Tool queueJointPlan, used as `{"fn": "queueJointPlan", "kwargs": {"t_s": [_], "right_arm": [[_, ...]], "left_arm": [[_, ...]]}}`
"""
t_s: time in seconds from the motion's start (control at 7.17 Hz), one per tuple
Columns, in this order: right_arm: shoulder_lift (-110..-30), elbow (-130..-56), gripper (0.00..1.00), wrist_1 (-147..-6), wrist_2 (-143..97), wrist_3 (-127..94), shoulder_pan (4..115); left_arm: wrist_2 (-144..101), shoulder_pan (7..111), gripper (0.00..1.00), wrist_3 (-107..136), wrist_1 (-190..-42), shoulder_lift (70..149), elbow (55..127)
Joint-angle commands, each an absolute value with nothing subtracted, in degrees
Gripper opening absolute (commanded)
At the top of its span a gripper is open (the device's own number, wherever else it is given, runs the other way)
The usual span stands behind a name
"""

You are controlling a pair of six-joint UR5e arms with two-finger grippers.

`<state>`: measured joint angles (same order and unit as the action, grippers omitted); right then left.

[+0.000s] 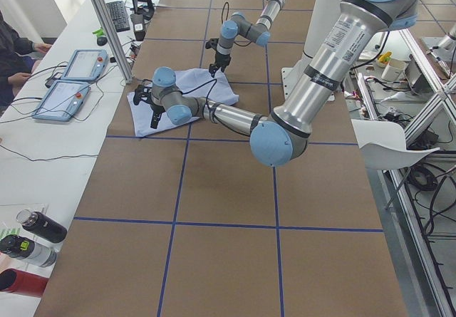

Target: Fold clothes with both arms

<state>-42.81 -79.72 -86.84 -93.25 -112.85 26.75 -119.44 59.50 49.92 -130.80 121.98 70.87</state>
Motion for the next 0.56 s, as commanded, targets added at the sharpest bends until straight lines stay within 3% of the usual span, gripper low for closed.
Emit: {"fn": "queueJointPlan", "kwargs": {"t_s": [0.0,0.28,0.42], "right_arm": [[-42.5,-79.5,0.37,-87.1,-92.9,-112.9,26.5],[-42.2,-79.5,0.29,-87.2,-92.9,-112.9,26.4],[-41.7,-79.4,0.0,-87.2,-92.9,-113.7,26.5]], "left_arm": [[-119.4,59.4,1.0,49.9,-130.8,121.9,70.9],[-119.4,59.5,1.0,49.9,-130.8,121.9,70.9],[-119.4,59.4,1.0,49.9,-130.9,121.9,71.0]]}}
